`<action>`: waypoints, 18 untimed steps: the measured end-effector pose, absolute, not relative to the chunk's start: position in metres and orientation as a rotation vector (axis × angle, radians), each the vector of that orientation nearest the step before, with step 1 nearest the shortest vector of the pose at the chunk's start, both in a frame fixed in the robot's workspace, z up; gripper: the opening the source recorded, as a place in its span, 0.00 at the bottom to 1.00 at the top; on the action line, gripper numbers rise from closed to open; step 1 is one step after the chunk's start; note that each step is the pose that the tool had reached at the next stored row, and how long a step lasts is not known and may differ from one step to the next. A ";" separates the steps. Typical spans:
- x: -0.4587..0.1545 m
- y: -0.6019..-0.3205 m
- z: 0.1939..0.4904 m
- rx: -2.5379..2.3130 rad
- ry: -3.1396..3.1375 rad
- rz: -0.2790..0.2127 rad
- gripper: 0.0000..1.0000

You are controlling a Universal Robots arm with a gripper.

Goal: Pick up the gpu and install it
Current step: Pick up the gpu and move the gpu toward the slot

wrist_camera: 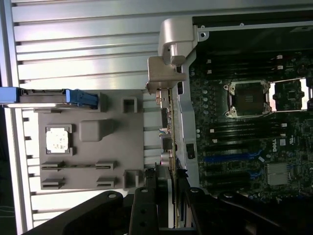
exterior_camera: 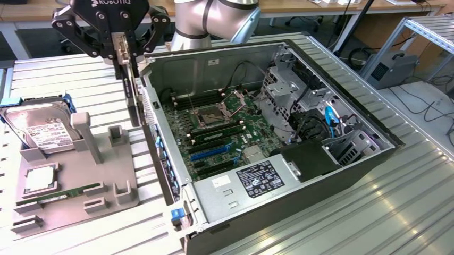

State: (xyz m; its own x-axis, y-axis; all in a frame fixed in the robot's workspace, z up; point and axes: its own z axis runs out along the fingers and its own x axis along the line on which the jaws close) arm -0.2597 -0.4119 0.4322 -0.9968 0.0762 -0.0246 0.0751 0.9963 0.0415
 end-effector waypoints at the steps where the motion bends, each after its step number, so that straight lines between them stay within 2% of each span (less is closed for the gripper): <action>1: -0.259 -0.412 0.432 0.118 3.112 0.063 0.27; 18: -0.241 -0.412 0.432 0.118 3.113 0.063 0.27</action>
State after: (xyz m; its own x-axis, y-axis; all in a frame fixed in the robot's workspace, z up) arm -0.2405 -0.4119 0.4322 -0.9968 0.0762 -0.0246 0.0751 0.9963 0.0415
